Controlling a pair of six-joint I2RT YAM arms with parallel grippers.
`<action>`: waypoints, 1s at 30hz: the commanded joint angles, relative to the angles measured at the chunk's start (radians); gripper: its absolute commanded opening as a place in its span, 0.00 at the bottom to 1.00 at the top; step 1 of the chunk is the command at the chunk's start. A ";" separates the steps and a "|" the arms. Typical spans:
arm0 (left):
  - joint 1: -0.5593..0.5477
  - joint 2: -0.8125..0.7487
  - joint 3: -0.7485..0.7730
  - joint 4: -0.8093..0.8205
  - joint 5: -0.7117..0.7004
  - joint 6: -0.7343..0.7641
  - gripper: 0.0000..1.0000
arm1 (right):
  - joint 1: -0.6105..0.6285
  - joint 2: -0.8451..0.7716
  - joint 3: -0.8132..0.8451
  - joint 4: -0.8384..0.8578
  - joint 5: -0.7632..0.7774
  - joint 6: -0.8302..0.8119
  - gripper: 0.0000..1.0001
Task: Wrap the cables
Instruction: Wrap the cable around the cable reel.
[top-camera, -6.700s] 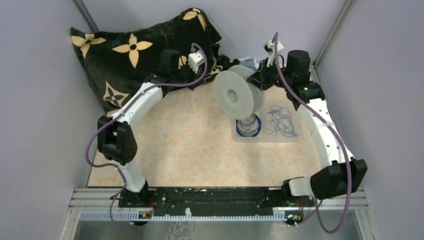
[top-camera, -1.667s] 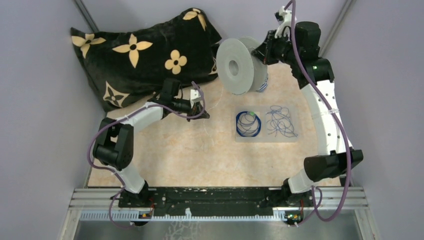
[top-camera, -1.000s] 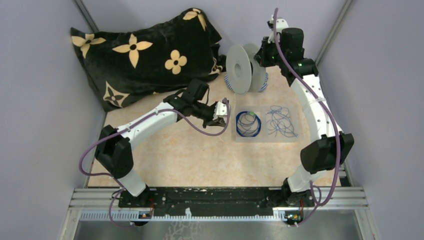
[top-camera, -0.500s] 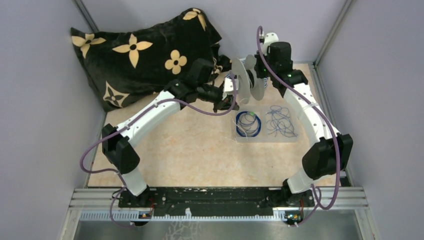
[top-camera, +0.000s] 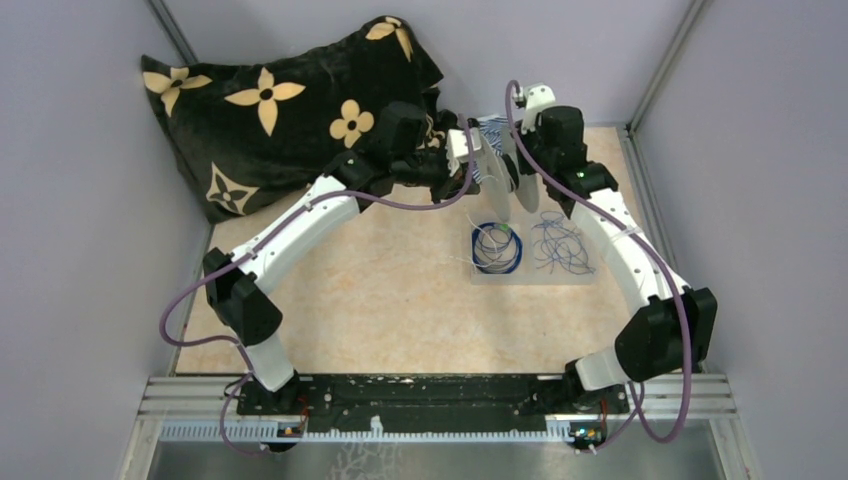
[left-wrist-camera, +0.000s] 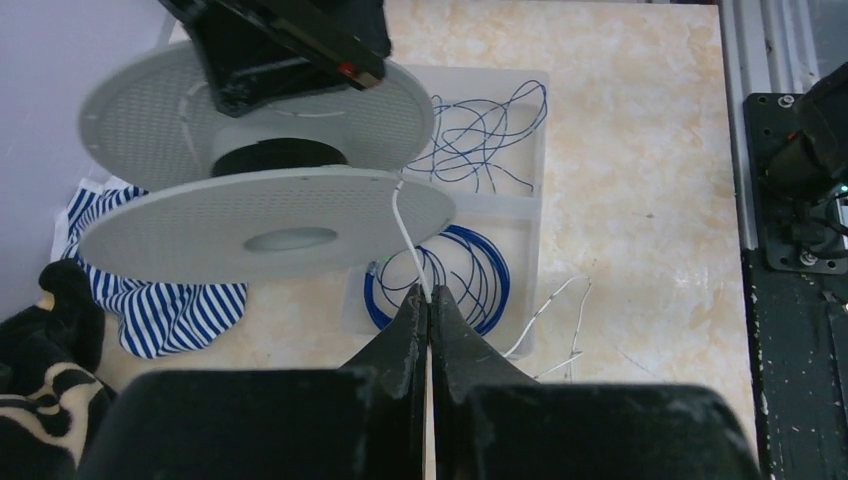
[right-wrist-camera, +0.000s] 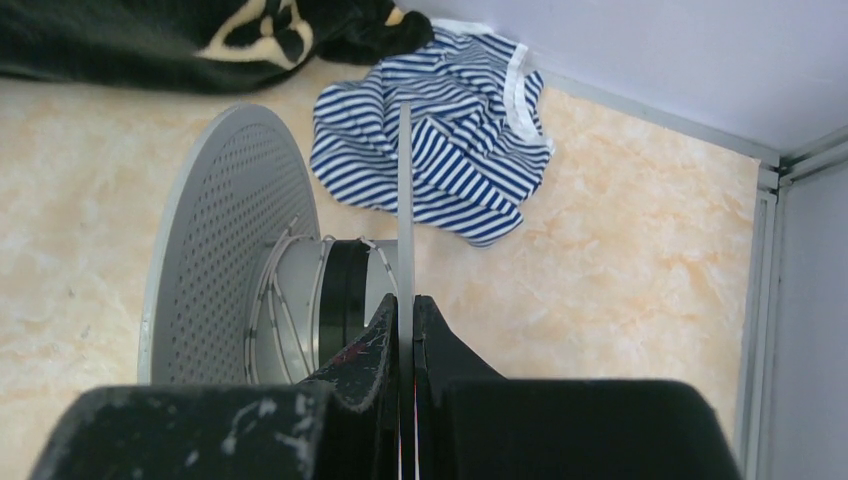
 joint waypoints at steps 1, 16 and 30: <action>0.023 0.010 0.042 0.036 -0.043 -0.047 0.00 | 0.023 -0.077 -0.039 0.105 -0.012 -0.040 0.00; 0.134 0.060 0.097 0.045 -0.073 -0.063 0.00 | 0.035 -0.156 -0.085 0.021 -0.136 -0.116 0.00; 0.201 0.090 0.047 0.018 -0.069 0.033 0.00 | 0.035 -0.197 -0.049 -0.075 -0.295 -0.147 0.00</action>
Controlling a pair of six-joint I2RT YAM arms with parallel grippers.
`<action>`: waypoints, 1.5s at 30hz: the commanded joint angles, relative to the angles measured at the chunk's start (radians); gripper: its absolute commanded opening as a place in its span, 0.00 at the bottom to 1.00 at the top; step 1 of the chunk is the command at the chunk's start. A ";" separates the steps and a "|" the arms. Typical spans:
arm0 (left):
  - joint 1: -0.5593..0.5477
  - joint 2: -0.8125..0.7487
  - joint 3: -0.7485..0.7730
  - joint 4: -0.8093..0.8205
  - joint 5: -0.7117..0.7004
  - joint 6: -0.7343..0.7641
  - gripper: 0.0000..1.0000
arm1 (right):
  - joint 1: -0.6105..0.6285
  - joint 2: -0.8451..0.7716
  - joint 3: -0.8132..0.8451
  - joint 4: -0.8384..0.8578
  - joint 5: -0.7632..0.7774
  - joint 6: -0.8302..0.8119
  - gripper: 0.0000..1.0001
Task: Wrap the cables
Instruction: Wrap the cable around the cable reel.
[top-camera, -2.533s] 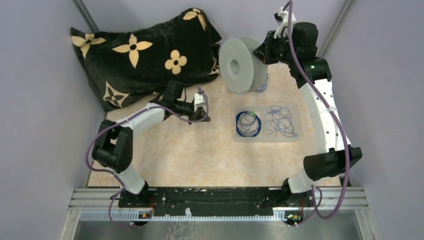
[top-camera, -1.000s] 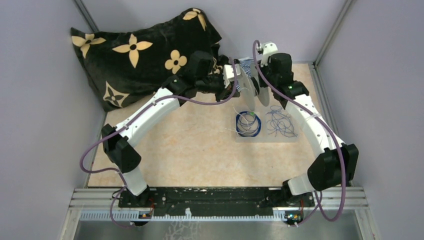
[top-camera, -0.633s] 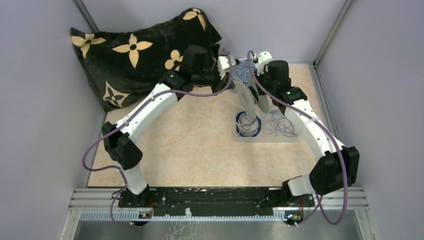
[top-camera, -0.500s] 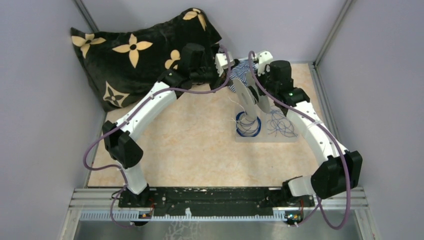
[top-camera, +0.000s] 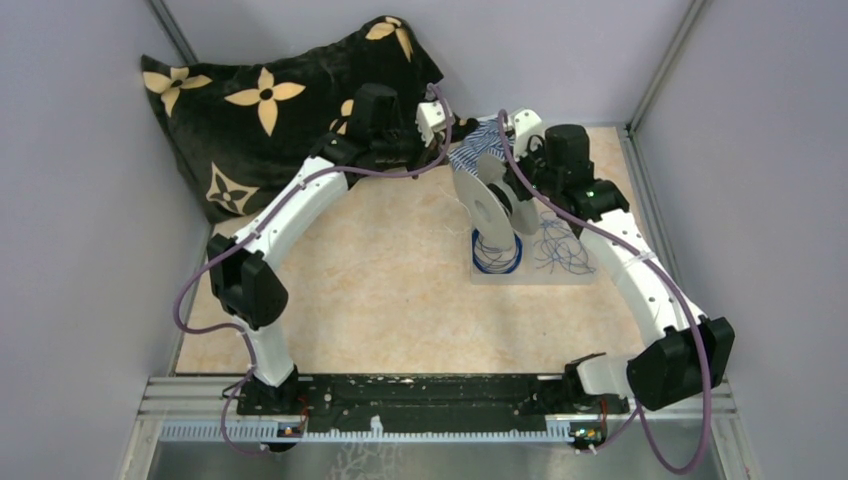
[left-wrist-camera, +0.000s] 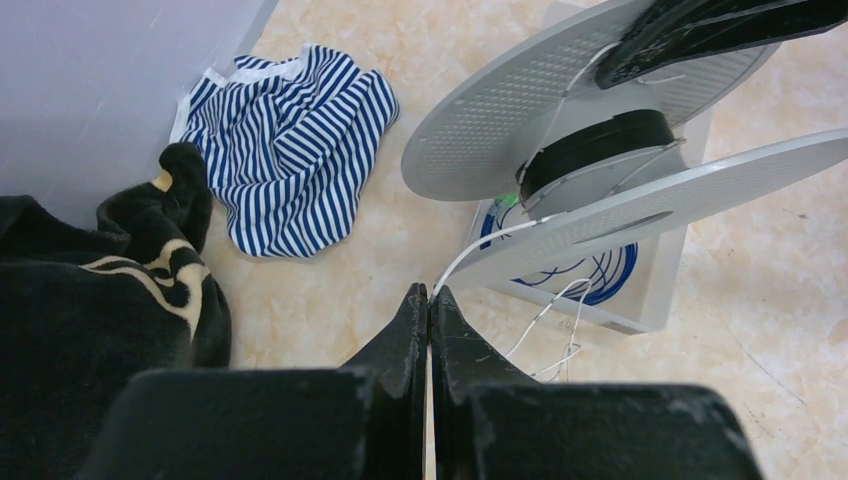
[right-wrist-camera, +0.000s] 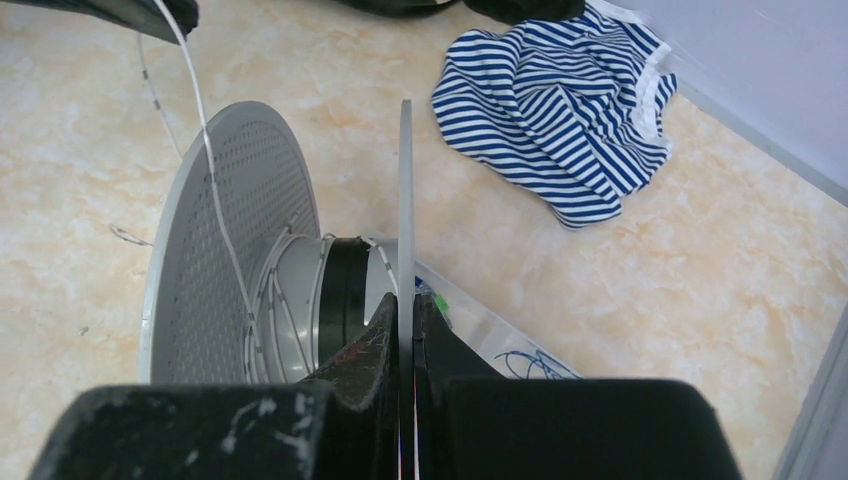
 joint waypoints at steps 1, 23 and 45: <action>0.024 0.008 -0.016 0.003 -0.007 0.046 0.00 | 0.008 -0.063 0.072 0.029 -0.066 -0.011 0.00; 0.080 -0.166 -0.443 0.279 0.108 0.016 0.59 | 0.007 -0.027 0.284 -0.042 -0.051 0.100 0.00; 0.119 -0.270 -0.677 0.477 0.364 -0.033 0.76 | 0.007 -0.012 0.392 -0.089 -0.117 0.124 0.00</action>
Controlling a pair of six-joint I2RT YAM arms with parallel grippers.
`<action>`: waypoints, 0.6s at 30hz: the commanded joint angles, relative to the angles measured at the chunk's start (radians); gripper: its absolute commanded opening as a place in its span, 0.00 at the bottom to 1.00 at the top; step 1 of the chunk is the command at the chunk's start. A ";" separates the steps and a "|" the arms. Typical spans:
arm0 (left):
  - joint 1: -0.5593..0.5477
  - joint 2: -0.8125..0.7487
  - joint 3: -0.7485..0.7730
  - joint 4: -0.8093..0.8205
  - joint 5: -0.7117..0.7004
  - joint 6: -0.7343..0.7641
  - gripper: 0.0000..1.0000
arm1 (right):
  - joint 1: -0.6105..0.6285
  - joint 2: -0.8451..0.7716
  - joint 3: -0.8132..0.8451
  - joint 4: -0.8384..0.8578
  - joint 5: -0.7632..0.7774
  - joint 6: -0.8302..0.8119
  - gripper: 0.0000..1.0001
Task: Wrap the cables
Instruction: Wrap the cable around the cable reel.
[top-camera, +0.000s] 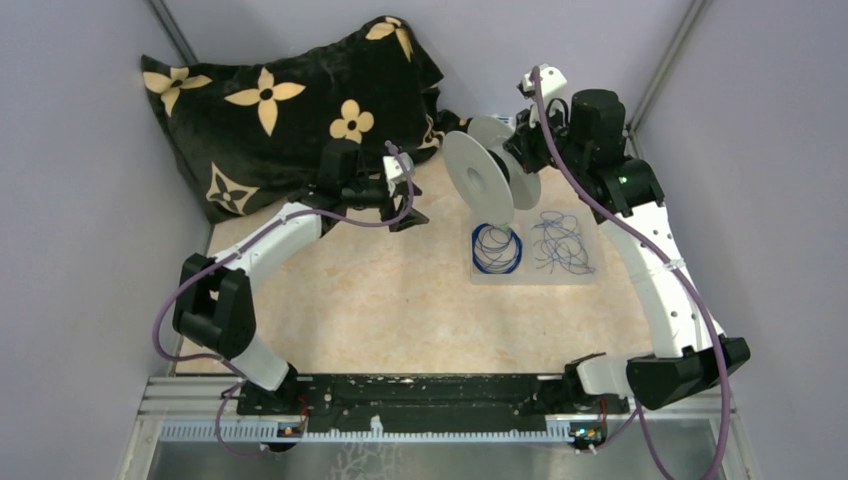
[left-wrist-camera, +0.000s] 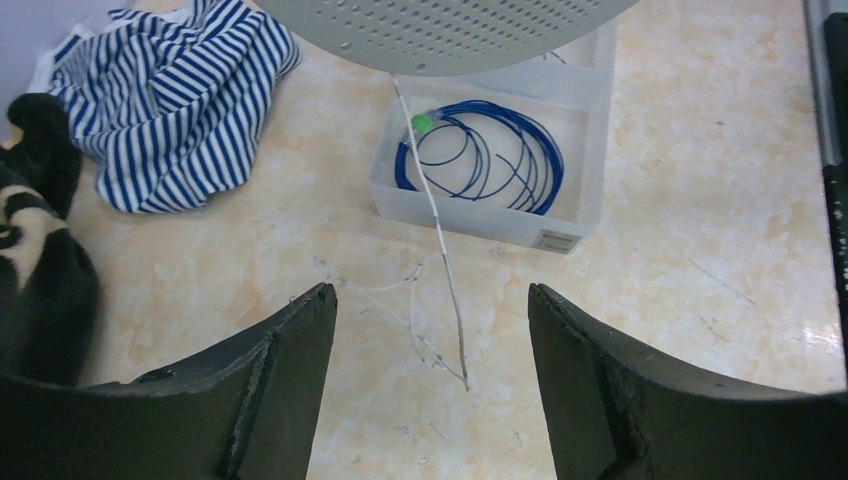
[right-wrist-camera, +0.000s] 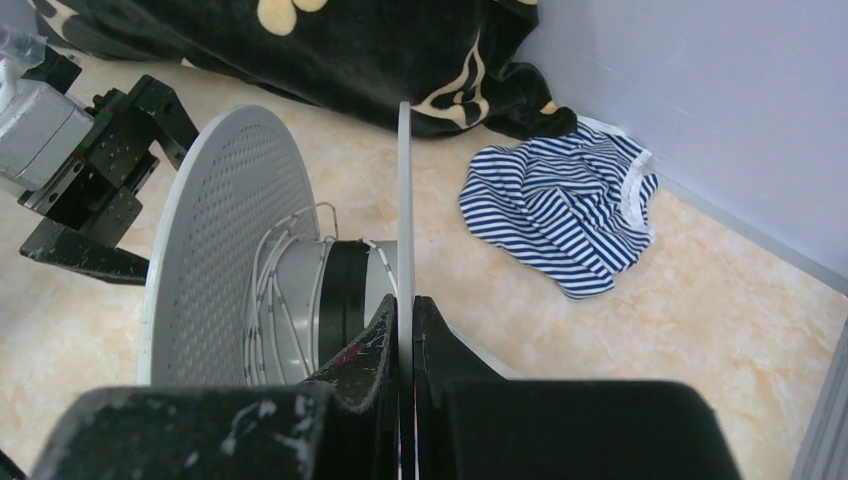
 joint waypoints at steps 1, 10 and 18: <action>0.005 -0.029 -0.050 0.124 0.105 -0.113 0.76 | 0.007 -0.011 0.070 0.078 -0.033 0.029 0.00; 0.004 0.028 -0.075 0.177 0.060 -0.107 0.66 | 0.007 0.007 0.122 0.056 -0.061 0.051 0.00; 0.012 0.058 -0.090 0.184 0.044 -0.064 0.54 | 0.007 0.023 0.149 0.036 -0.052 0.056 0.00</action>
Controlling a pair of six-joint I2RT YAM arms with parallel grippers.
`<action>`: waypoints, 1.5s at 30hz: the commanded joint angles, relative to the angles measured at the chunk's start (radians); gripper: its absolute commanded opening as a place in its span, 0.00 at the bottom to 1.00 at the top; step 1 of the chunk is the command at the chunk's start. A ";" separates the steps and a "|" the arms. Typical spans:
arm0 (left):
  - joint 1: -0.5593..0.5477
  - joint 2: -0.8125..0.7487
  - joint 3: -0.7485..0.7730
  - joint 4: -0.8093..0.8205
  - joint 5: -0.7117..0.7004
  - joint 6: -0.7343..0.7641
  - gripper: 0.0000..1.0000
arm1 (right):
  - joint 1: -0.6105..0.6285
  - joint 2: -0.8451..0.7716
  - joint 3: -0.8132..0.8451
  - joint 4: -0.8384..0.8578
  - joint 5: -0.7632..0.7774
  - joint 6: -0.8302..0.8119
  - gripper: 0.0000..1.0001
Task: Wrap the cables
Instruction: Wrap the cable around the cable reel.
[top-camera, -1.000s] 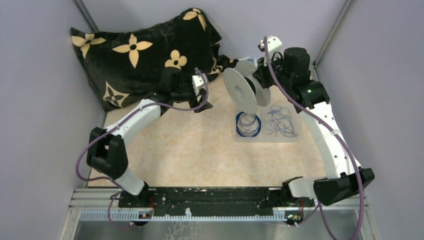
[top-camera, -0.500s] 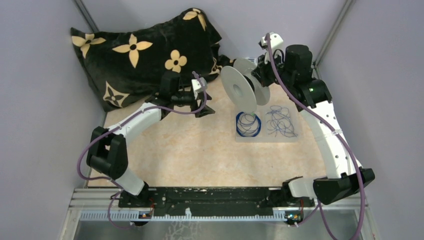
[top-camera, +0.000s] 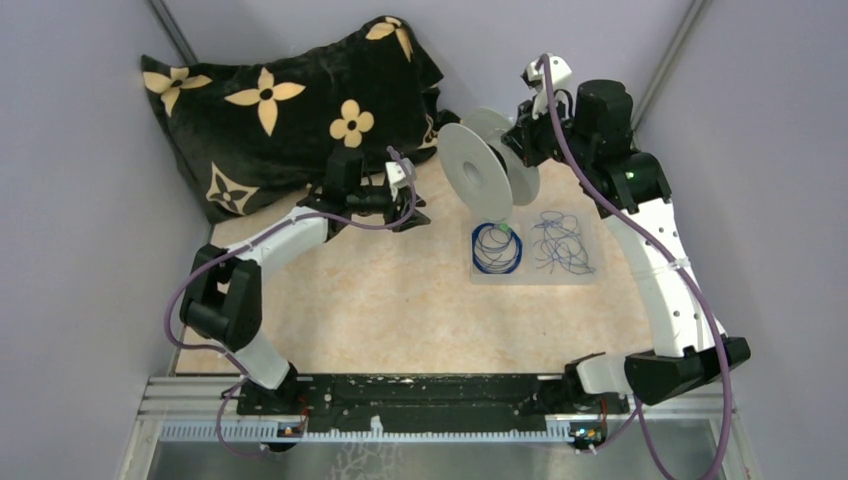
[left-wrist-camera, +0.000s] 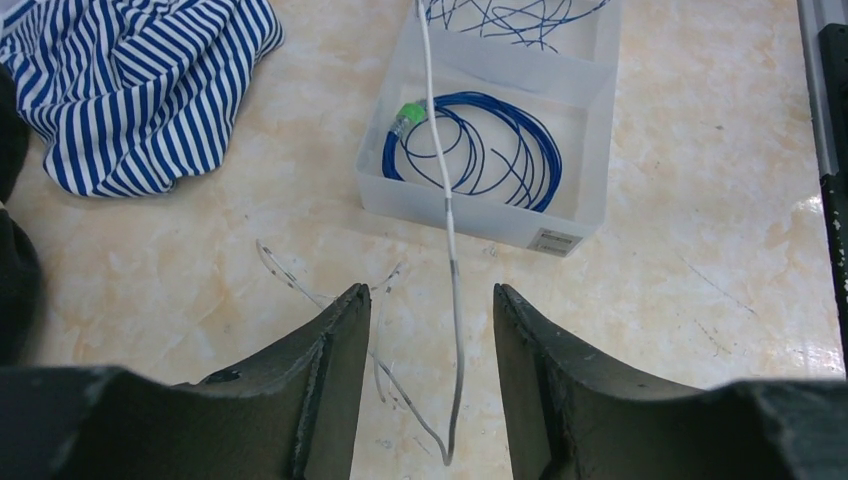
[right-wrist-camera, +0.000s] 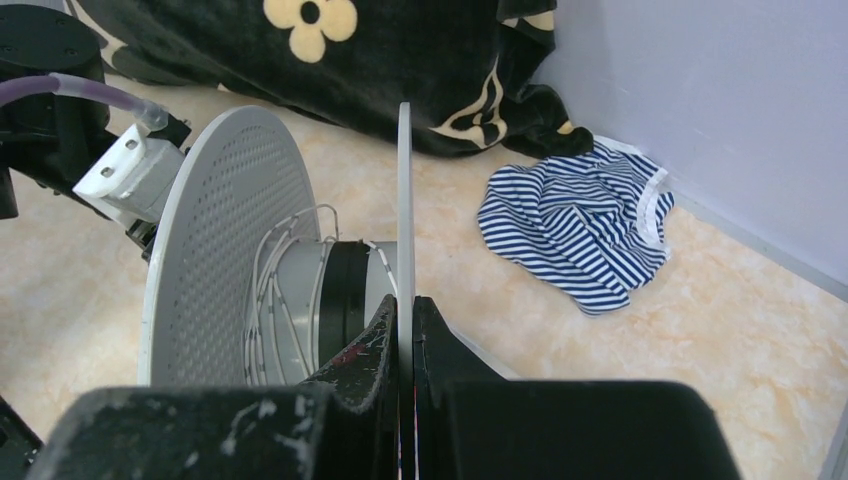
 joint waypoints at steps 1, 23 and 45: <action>0.015 0.015 -0.015 0.029 0.007 0.030 0.53 | 0.007 -0.001 0.059 0.079 -0.012 0.020 0.00; 0.068 0.050 -0.018 -0.008 0.098 0.036 0.12 | 0.006 0.027 0.066 0.098 -0.003 0.035 0.00; -0.007 0.076 0.039 -0.205 -0.044 0.223 0.00 | 0.004 0.197 0.209 0.184 0.122 0.259 0.00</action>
